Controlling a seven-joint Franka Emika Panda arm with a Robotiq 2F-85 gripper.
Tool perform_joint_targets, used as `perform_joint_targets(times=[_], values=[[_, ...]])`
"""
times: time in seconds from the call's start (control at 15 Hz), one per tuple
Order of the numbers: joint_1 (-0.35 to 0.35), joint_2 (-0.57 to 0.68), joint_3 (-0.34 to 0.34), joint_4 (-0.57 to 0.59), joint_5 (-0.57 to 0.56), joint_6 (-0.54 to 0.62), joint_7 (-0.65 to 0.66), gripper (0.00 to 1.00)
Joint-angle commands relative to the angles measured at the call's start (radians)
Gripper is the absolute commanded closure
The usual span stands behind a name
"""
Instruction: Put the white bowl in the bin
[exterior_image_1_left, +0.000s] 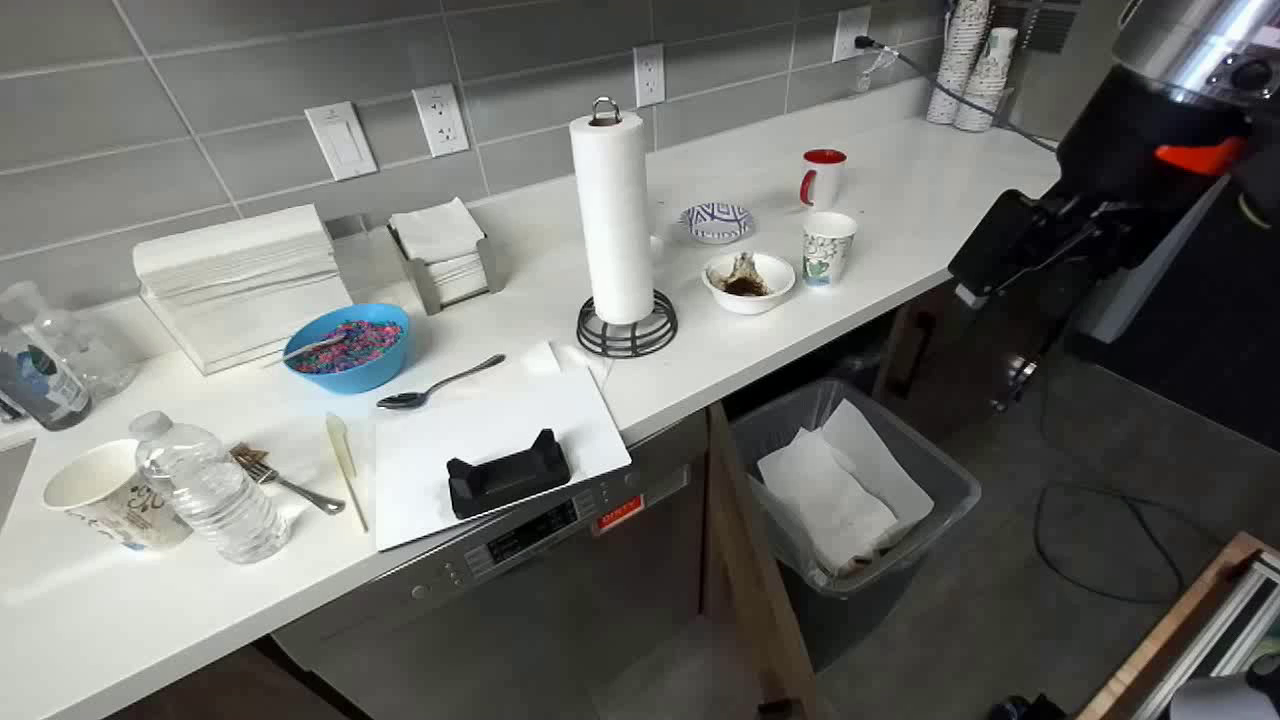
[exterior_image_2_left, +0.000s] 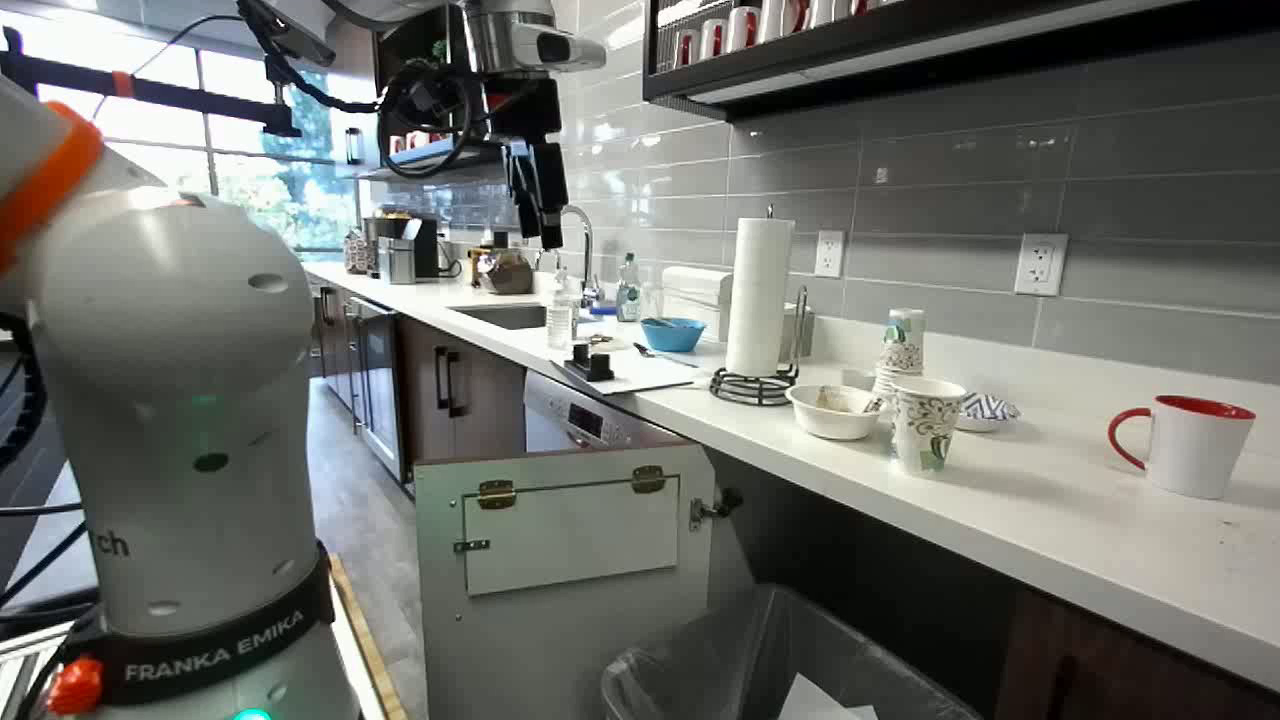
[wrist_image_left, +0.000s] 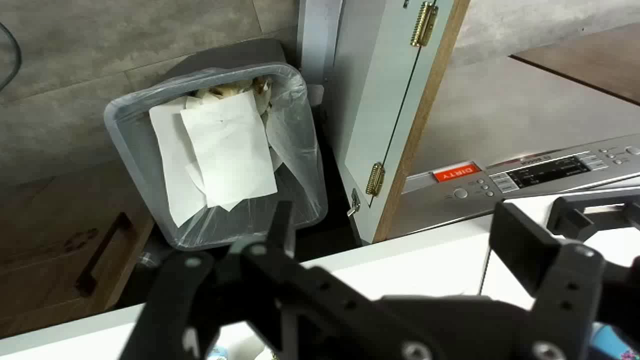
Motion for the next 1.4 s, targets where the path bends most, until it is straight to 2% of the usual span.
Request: perform_joint_targets(times=[0.0, 0.93, 1.0, 1.33], values=[[-0.008, -0.001, 0.005, 0.003, 0.005, -0.004, -0.006, 0.0], [-0.008, -0.001, 0.005, 0.003, 0.005, -0.004, -0.006, 0.0], [-0.073, 0.018, 0.01, -0.002, 0.006, 0.077, 0.07, 0.0], [-0.232, 0.172, -0.006, 0.025, -0.029, 0.359, 0.141, 0.0]])
